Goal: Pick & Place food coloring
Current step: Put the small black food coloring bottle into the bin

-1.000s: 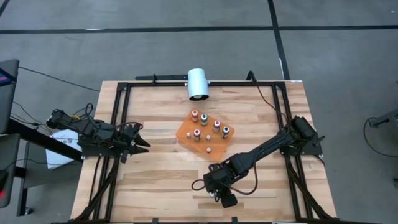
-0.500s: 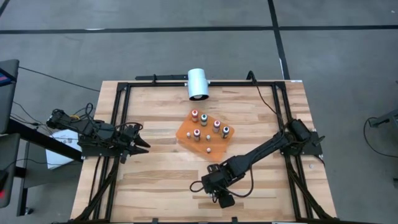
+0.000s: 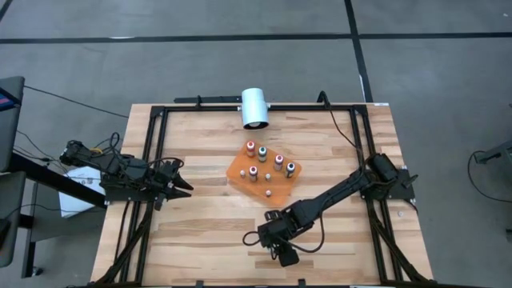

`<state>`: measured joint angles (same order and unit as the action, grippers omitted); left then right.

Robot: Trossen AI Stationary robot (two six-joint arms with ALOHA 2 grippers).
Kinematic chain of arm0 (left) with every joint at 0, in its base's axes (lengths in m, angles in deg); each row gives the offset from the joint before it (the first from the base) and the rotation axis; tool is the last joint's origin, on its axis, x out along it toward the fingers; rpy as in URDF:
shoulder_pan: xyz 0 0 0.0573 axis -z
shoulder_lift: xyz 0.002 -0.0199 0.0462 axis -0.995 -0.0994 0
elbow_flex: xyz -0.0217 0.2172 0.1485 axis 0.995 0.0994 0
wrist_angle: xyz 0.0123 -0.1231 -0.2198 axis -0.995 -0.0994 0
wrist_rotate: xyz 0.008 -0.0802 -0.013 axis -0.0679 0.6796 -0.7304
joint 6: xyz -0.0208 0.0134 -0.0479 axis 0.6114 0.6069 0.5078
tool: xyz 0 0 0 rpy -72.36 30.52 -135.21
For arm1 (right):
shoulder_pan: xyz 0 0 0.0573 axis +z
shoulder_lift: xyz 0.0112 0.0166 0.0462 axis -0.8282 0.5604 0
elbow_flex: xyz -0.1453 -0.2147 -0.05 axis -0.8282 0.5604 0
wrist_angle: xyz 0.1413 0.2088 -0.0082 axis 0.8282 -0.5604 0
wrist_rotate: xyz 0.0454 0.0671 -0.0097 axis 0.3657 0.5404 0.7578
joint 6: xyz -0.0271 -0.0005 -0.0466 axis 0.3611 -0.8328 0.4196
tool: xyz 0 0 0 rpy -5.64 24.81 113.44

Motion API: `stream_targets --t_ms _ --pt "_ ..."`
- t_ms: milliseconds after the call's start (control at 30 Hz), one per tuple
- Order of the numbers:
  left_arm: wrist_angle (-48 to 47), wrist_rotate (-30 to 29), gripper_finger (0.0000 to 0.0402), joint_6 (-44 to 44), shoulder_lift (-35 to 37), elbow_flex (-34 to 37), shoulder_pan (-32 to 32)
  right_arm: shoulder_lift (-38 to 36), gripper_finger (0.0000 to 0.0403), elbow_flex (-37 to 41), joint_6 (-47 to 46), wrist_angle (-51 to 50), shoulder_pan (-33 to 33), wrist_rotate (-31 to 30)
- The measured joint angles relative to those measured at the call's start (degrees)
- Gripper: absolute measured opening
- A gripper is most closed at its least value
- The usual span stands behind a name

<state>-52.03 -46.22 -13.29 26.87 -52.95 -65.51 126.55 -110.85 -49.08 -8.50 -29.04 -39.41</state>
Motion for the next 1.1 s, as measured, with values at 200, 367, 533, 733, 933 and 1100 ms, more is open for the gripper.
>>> stream_targets --t_ms 200,367,533,733,933,1100 --pt "0.0 0.5 0.0122 0.0 0.0 0.0 0.0 0.0 0.0182 0.5 0.0 1.1 0.4 0.3" --pt "-0.2 0.5 0.0122 0.0 0.0 0.0 0.0 0.0 0.0186 0.5 0.0 2.2 0.9 0.0" --pt "-0.4 0.5 0.0122 0.0 0.0 0.0 0.0 0.0 0.0187 0.5 0.0 2.4 1.2 -0.3" --pt "-0.4 0.5 0.0122 0.0 0.0 0.0 0.0 0.0 0.0186 0.6 -0.4 2.8 0.8 -1.6" --pt "-0.4 0.5 0.0122 0.0 0.0 0.0 0.0 0.0 0.0189 2.3 -1.9 5.1 1.3 -1.6" --pt "-0.4 0.5 0.0122 0.0 0.0 0.0 0.0 -0.1 0.0189 2.3 -2.0 5.1 1.3 -2.2"
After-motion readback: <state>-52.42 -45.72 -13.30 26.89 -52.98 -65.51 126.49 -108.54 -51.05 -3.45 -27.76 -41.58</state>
